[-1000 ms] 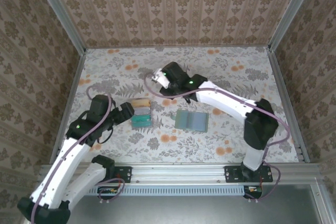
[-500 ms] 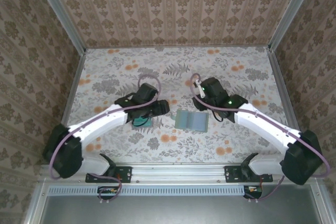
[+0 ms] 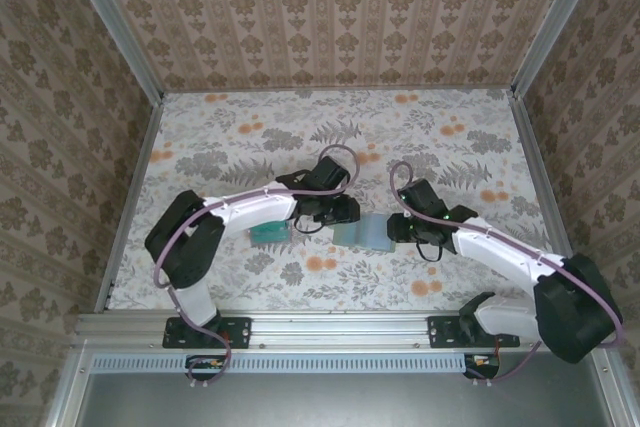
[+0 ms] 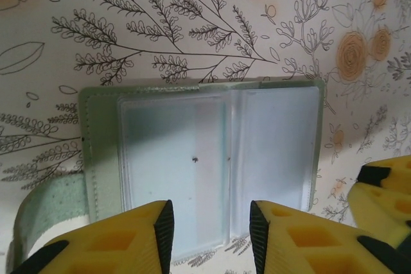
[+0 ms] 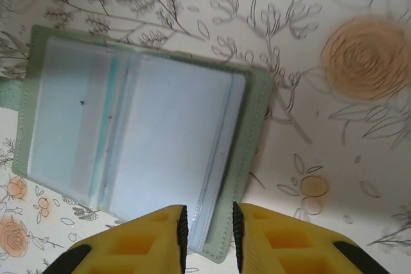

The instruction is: Take the credit cards out of the card holder

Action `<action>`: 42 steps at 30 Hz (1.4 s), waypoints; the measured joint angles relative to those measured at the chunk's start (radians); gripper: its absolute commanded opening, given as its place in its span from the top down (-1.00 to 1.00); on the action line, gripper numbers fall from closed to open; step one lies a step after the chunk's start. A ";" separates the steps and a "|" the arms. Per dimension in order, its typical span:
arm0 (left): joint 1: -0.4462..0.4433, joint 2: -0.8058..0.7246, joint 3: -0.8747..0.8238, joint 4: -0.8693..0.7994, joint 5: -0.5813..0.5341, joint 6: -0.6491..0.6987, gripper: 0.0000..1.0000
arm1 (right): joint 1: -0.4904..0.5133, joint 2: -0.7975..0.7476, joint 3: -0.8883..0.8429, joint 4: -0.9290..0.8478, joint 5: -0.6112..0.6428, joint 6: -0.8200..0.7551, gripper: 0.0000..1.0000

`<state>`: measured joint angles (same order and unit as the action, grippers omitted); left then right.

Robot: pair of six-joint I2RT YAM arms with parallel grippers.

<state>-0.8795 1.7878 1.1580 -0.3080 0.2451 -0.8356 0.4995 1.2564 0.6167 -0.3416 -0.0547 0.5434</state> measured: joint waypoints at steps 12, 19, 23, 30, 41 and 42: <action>0.003 0.065 0.027 -0.082 0.002 0.028 0.30 | -0.007 0.108 -0.012 0.051 -0.010 0.040 0.34; 0.004 0.082 0.027 -0.098 0.002 0.037 0.31 | -0.008 0.143 -0.009 0.063 -0.011 0.040 0.35; 0.004 0.093 0.027 -0.113 0.002 0.047 0.36 | -0.009 0.145 -0.009 0.063 -0.011 0.040 0.35; 0.004 0.097 0.029 -0.110 0.014 0.052 0.25 | -0.009 0.145 -0.009 0.063 -0.011 0.040 0.36; 0.004 0.097 0.029 -0.046 0.089 0.066 -0.12 | -0.009 0.148 -0.009 0.066 -0.013 0.040 0.36; 0.004 0.097 0.029 -0.036 0.098 0.066 -0.12 | -0.009 0.149 -0.009 0.066 -0.013 0.040 0.36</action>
<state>-0.8757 1.8843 1.1870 -0.3439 0.3431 -0.7696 0.4904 1.4055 0.6079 -0.2756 -0.0681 0.5835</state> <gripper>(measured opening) 0.558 0.321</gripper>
